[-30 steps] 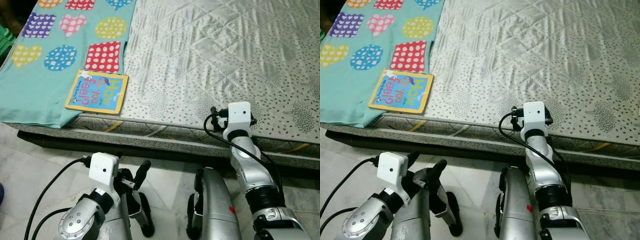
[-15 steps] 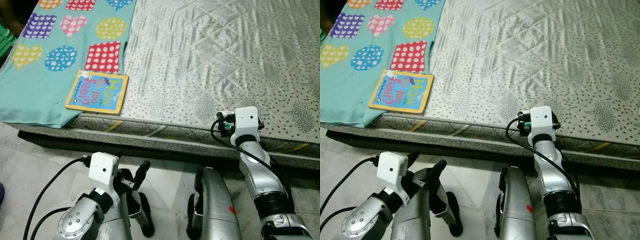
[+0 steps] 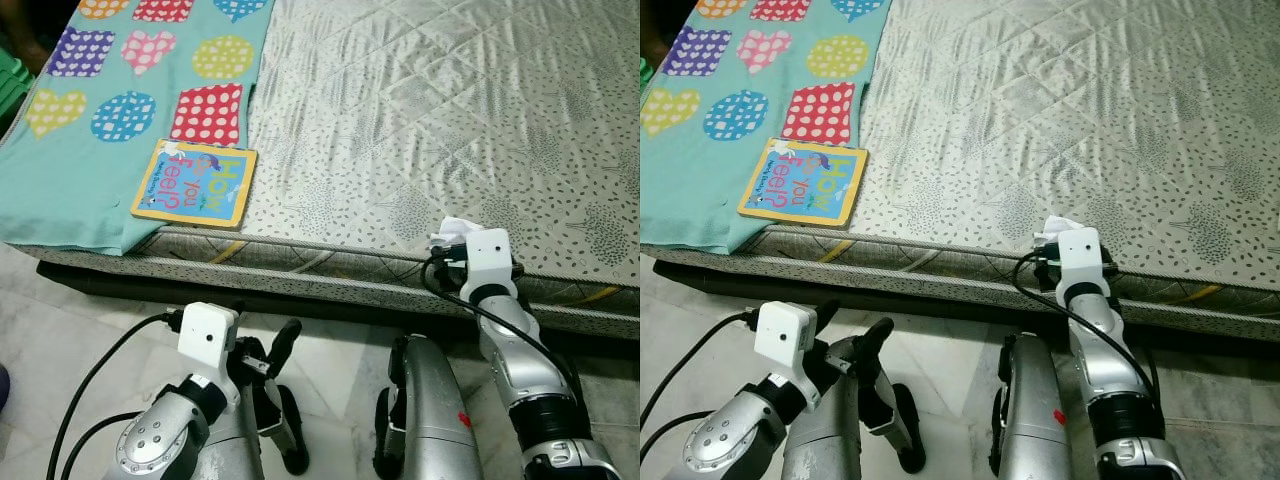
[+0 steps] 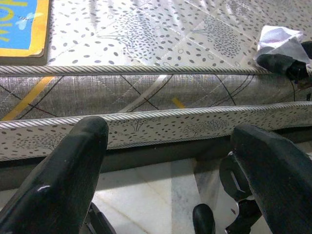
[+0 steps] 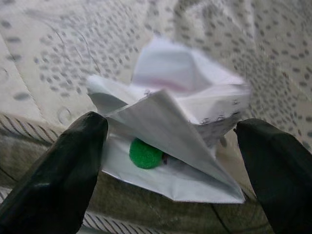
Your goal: Clean up the room
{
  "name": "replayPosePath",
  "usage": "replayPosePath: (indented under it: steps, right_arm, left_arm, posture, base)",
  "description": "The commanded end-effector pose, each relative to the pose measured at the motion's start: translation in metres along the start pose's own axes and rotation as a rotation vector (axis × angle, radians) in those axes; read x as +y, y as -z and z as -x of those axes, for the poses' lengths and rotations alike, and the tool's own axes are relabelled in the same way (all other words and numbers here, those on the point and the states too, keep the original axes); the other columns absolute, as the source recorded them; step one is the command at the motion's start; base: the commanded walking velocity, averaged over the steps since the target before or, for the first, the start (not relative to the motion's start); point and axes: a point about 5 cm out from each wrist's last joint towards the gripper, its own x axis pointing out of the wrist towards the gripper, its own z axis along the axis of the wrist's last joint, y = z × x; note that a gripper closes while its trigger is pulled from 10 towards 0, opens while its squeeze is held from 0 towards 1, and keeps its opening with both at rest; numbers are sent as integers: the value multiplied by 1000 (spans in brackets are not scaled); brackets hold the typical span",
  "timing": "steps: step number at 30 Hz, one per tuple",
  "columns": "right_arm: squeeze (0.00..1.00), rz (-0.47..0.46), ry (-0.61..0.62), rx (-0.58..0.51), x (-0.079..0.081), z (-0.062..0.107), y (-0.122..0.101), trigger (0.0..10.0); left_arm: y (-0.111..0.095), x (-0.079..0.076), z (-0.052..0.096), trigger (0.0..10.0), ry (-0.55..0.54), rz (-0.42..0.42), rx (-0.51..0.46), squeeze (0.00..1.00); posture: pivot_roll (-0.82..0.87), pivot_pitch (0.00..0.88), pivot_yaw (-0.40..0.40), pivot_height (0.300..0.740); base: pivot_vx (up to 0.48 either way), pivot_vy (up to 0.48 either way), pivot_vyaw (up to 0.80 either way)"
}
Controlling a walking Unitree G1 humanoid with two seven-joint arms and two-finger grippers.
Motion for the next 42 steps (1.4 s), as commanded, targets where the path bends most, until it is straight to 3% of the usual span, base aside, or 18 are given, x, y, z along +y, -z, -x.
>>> replayPosePath:
  steps: [1,2,3,42]
  right_arm:
    - [0,-9,-10,30,3,4,8,5882]
    - [0,-12,-12,30,4,4,8,3922]
    - [0,-19,-19,28,7,5,8,0]
    - [0,-17,-95,-6,25,6,1,0]
  left_arm:
    - [9,2,4,10000,-12,10,45,0]
    - [8,2,4,10000,-13,10,45,0]
    - [8,3,4,10000,-17,13,44,0]
    - [7,4,2,10000,-35,-2,36,0]
  posture:
    - [-18,339,52,580]
    - [-18,340,53,580]
    - [-18,340,53,580]
    - [-15,340,49,580]
  base:
    - [0,0,0]
    - [0,0,0]
    - [0,0,0]
    - [0,0,0]
